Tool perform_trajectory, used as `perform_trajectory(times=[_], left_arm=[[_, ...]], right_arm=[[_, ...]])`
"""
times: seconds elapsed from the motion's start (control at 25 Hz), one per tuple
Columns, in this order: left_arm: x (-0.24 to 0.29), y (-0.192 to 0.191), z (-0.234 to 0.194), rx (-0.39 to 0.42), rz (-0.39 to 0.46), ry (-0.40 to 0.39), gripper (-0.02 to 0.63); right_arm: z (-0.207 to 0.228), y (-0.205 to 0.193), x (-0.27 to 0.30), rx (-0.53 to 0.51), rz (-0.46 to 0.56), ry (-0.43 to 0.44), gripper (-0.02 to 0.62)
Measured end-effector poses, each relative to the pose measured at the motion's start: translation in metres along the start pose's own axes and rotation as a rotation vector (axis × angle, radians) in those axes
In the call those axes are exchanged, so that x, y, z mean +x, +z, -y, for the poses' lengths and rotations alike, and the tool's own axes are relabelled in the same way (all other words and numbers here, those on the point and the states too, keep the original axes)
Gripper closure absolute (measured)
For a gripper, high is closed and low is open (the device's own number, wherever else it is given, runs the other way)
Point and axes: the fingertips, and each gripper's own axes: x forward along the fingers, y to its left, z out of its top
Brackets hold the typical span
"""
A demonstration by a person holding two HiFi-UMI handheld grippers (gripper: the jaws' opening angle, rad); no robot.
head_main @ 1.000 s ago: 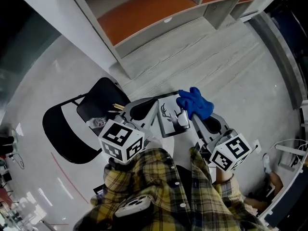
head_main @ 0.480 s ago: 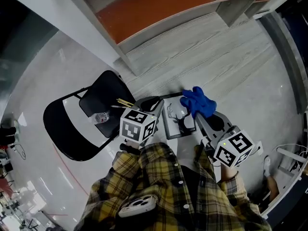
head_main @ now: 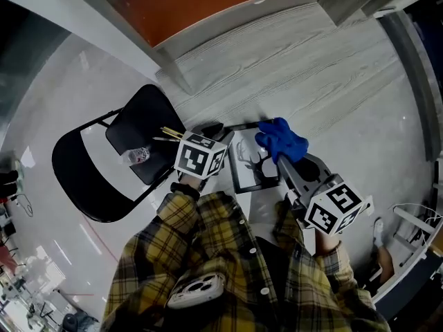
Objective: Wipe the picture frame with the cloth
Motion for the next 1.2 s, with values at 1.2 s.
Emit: perform_trajectory(times=[1.2], left_arm=[[0.016, -0.007, -0.004, -0.066, -0.08, -0.088, 0.491]], right_arm=[[0.094, -0.074, 0.111, -0.545, -0.474, -0.247, 0.551]])
